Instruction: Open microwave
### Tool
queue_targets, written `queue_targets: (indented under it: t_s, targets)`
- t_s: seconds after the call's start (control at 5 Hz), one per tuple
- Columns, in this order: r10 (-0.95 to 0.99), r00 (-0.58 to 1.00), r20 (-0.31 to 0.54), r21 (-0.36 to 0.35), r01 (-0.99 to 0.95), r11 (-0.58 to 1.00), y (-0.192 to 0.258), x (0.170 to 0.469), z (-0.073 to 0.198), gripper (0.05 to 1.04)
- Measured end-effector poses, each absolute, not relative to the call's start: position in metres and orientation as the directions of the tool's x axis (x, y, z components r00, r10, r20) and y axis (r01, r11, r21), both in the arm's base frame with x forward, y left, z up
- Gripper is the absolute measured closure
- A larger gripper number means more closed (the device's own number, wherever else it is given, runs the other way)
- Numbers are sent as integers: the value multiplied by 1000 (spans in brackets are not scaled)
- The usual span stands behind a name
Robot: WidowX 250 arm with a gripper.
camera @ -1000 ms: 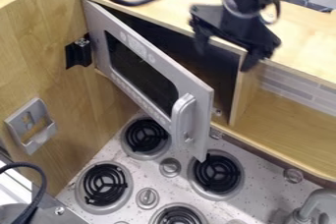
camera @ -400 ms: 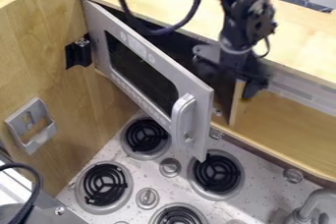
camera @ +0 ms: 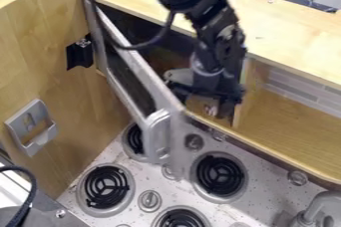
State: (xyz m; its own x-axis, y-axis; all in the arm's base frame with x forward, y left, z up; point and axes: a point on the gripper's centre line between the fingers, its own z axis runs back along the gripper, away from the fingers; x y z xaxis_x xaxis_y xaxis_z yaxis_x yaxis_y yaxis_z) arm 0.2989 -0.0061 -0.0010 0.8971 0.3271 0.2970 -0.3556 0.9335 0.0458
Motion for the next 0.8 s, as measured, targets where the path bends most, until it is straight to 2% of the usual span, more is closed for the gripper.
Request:
queue_targets:
  t_s: [0.4, 0.8]
  targets:
    - [490, 830, 266, 74, -525, 848, 35, 251, -6, 83]
    - [586, 766, 265, 94, -625, 775, 71, 230, -5, 83]
